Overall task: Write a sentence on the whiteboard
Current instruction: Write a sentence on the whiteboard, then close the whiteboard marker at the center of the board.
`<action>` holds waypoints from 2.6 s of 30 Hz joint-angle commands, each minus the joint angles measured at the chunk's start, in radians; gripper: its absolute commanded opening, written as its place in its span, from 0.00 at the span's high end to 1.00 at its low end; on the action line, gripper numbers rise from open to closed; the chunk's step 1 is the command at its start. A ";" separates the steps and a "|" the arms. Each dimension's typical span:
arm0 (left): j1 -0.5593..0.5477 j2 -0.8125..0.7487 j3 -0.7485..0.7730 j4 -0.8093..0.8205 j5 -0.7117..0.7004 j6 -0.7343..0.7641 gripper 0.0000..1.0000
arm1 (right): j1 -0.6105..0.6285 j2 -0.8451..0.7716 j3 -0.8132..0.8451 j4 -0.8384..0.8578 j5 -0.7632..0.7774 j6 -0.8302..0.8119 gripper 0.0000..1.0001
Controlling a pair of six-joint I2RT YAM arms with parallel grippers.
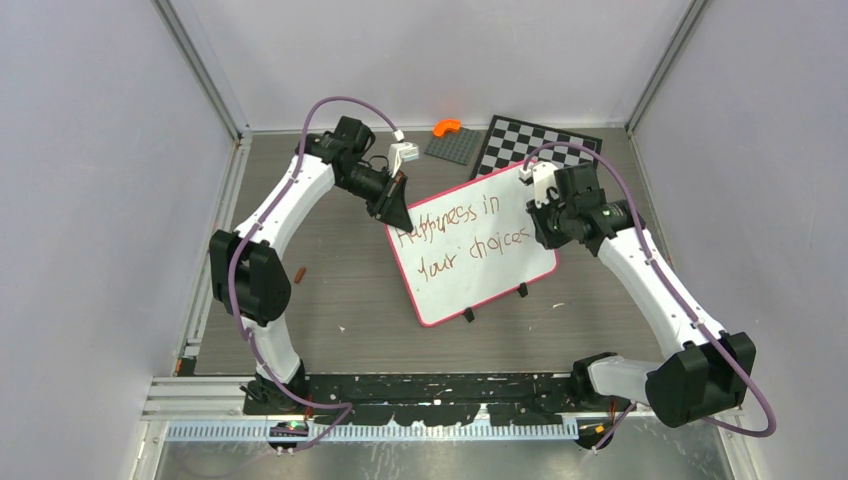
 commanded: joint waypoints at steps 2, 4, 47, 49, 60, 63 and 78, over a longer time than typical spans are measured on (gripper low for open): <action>-0.038 0.033 -0.034 -0.023 -0.167 0.106 1.00 | -0.004 0.006 -0.011 0.004 -0.013 0.004 1.00; -0.037 0.034 -0.031 -0.024 -0.168 0.105 1.00 | -0.003 0.011 -0.012 -0.006 -0.042 0.012 1.00; -0.038 0.012 -0.045 0.005 -0.181 0.070 1.00 | -0.003 -0.023 0.036 -0.011 0.010 0.015 1.00; -0.038 0.005 -0.045 0.012 -0.180 0.059 0.95 | -0.004 -0.042 0.065 -0.043 -0.026 0.015 1.00; -0.035 -0.089 -0.003 0.036 -0.160 -0.007 0.40 | -0.003 -0.058 0.287 -0.201 -0.251 0.023 1.00; -0.003 -0.133 0.018 0.053 -0.150 -0.048 0.31 | -0.003 -0.027 0.337 -0.214 -0.285 0.050 1.00; 0.567 -0.362 -0.172 -0.120 -0.217 0.234 0.24 | -0.004 -0.022 0.365 -0.158 -0.474 0.133 1.00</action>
